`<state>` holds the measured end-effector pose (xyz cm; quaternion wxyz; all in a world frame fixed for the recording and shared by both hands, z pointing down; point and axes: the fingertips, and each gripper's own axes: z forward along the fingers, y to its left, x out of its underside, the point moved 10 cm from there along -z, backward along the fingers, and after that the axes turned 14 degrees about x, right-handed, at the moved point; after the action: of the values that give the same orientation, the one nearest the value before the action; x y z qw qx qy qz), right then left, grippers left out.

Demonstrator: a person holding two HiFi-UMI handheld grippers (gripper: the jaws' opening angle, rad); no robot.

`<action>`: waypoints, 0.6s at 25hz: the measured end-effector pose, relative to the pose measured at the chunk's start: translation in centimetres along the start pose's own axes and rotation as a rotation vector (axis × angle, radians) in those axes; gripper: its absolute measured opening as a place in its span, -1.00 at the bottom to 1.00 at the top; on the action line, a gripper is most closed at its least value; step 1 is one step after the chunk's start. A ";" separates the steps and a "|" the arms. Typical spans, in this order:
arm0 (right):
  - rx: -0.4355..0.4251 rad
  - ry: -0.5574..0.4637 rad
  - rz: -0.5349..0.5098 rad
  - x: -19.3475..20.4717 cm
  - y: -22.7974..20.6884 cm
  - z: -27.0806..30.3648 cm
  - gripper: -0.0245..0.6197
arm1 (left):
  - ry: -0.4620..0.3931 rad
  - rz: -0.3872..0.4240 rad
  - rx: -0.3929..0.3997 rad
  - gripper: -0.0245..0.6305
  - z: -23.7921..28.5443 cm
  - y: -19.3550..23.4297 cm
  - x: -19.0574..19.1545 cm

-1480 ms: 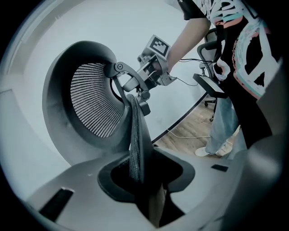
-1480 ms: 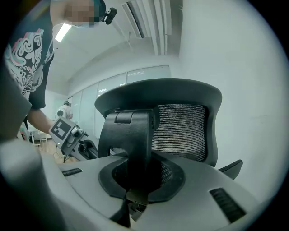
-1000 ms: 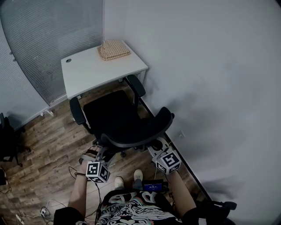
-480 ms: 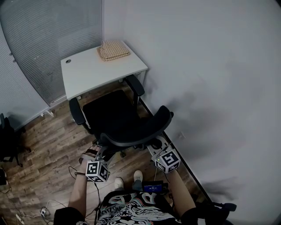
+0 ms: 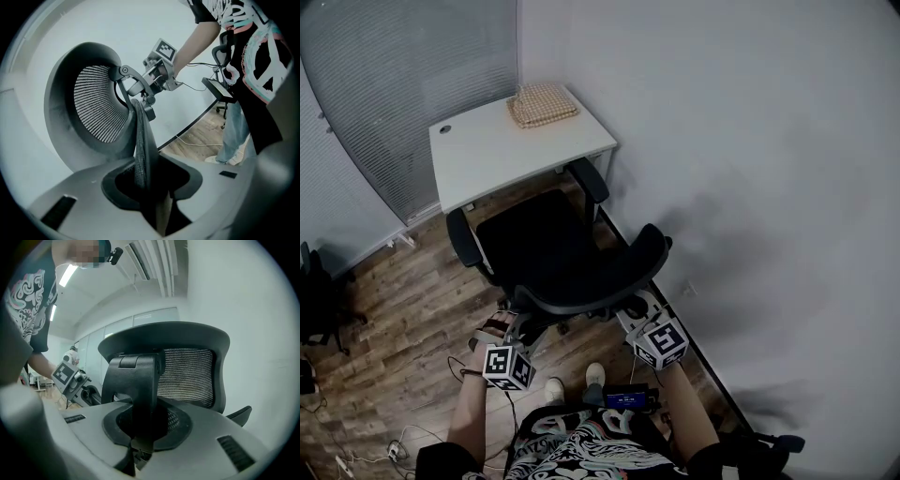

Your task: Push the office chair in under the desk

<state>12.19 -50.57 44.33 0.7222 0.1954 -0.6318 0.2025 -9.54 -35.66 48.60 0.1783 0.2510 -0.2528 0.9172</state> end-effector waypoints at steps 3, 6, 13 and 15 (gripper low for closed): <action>0.002 -0.003 0.001 0.0 0.0 0.0 -0.80 | 0.000 0.002 0.004 -0.49 0.0 0.1 0.1; 0.002 -0.004 -0.001 -0.1 0.0 0.1 -0.80 | -0.004 -0.003 0.010 -0.48 0.0 0.2 0.1; 0.027 -0.029 -0.046 0.2 0.1 -0.1 -0.81 | -0.010 -0.031 0.035 -0.48 0.2 0.3 0.1; 0.043 -0.027 -0.058 0.4 0.2 -0.2 -0.80 | -0.011 -0.046 0.045 -0.48 0.3 0.3 0.1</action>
<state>12.32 -50.25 44.66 0.7149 0.2319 -0.6311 0.1922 -9.66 -36.01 48.77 0.1920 0.2659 -0.2273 0.9169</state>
